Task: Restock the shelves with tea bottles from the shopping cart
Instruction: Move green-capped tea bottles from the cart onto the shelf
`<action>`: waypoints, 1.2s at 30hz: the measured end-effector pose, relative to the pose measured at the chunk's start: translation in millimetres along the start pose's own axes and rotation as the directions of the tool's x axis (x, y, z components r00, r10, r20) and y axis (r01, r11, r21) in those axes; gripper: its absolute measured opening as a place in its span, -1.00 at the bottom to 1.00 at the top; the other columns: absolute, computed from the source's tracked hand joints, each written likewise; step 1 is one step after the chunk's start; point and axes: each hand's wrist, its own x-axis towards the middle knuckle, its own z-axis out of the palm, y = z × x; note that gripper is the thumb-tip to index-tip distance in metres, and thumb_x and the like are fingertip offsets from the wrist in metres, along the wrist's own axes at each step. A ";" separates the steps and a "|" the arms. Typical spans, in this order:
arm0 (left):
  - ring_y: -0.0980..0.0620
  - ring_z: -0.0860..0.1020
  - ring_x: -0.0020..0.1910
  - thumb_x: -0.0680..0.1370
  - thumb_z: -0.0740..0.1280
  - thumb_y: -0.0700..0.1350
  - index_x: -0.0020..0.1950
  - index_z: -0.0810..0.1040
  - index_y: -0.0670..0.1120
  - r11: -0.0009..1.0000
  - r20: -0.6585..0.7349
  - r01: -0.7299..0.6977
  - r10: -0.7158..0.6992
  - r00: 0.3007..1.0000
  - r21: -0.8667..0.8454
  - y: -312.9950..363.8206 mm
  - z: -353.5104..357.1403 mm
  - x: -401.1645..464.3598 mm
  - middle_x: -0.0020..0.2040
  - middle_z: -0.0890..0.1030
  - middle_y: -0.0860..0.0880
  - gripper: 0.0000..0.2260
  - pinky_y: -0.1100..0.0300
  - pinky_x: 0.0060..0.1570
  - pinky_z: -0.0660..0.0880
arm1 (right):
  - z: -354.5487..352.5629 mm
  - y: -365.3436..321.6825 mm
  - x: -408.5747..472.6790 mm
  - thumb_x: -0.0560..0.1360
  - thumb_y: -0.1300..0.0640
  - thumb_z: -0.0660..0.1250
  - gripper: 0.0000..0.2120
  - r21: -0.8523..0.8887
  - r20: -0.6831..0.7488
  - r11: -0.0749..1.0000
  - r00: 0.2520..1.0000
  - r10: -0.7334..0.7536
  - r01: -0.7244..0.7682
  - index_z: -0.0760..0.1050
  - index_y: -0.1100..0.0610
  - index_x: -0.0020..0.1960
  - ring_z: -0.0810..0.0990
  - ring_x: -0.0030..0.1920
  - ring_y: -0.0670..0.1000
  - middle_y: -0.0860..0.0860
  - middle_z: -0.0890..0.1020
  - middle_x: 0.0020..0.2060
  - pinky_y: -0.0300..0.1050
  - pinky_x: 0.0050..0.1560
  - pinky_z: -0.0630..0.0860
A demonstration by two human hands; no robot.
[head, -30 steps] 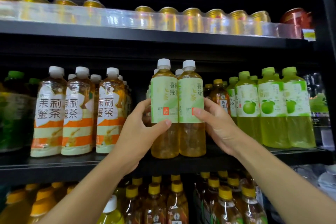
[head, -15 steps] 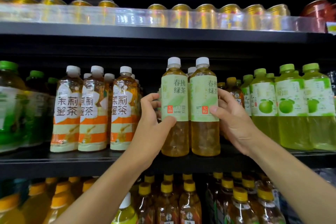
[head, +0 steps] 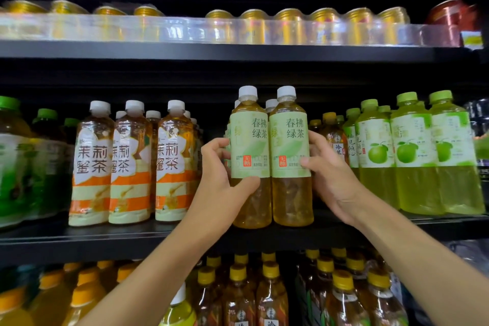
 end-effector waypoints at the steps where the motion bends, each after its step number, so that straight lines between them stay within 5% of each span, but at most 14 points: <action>1: 0.43 0.53 0.04 0.56 0.40 -0.31 0.32 0.18 0.17 1.000 0.002 -0.007 0.007 1.000 0.007 0.5 0.7 -0.1 0.18 0.42 0.14 -0.42 0.43 -0.10 0.54 | 0.3 -0.1 0.0 0.40 0.09 0.40 -0.37 -0.008 0.004 1.000 1.000 -0.007 0.007 0.37 -0.09 0.45 0.65 0.23 0.02 0.00 0.66 0.21 0.16 0.33 0.53; 15: 0.24 0.49 0.17 0.47 0.54 -0.13 0.35 0.23 0.22 0.990 -0.067 -0.046 0.055 0.996 0.134 -7.0 -1.6 1.0 0.23 0.44 0.15 -0.36 0.28 0.01 0.58 | 0.9 -2.6 -2.1 0.42 0.04 0.40 -0.39 -0.057 0.016 0.998 0.999 -0.035 0.036 0.37 -0.12 0.45 0.61 0.26 -0.03 -0.05 0.61 0.27 0.05 0.29 0.55; 22: 0.33 0.47 0.14 0.46 0.56 -0.11 0.35 0.23 0.16 0.987 -0.069 -0.049 0.060 0.996 0.152 -9.6 -2.4 2.2 0.22 0.42 0.17 -0.36 0.27 0.02 0.60 | 6.7 -6.0 -4.0 0.34 -0.04 0.51 -0.34 -0.140 -0.015 0.990 1.000 -0.026 0.024 0.38 -0.10 0.39 0.61 0.20 -0.19 -0.13 0.63 0.22 -0.21 0.09 0.60; 26: 0.20 0.49 0.22 0.46 0.56 -0.06 0.29 0.26 0.19 0.986 -0.059 -0.030 0.040 0.997 0.163 -13.8 -3.1 3.9 0.24 0.43 0.18 -0.42 0.17 0.08 0.62 | 5.3 -2.4 -2.0 0.36 -0.10 0.50 -0.41 -0.159 -0.007 0.987 1.000 0.006 -0.007 0.38 -0.14 0.32 0.60 0.20 -0.22 -0.15 0.63 0.22 -0.13 0.21 0.57; 30: 0.12 0.44 0.35 0.35 0.49 0.24 0.35 0.23 0.21 0.973 -0.062 -0.027 0.043 0.997 0.231 -16.4 -2.5 3.9 0.34 0.39 0.14 -0.33 0.02 0.20 0.60 | 5.5 0.6 1.2 0.41 -0.22 0.46 -0.33 -0.174 0.057 0.985 0.998 0.029 -0.018 0.20 -0.27 0.41 0.50 0.35 -0.15 -0.12 0.47 0.39 -0.04 0.36 0.49; 36: 0.13 0.42 0.32 0.40 0.41 0.31 0.37 0.24 0.12 0.924 -0.142 -0.025 0.085 0.986 0.381 -11.3 4.4 0.3 0.31 0.36 0.10 -0.34 0.03 0.22 0.57 | 7.7 0.6 2.3 0.46 -0.21 0.37 -0.32 -0.213 0.044 0.977 0.999 -0.008 0.018 0.09 -0.27 0.45 0.44 0.37 -0.13 -0.06 0.34 0.44 -0.11 0.31 0.51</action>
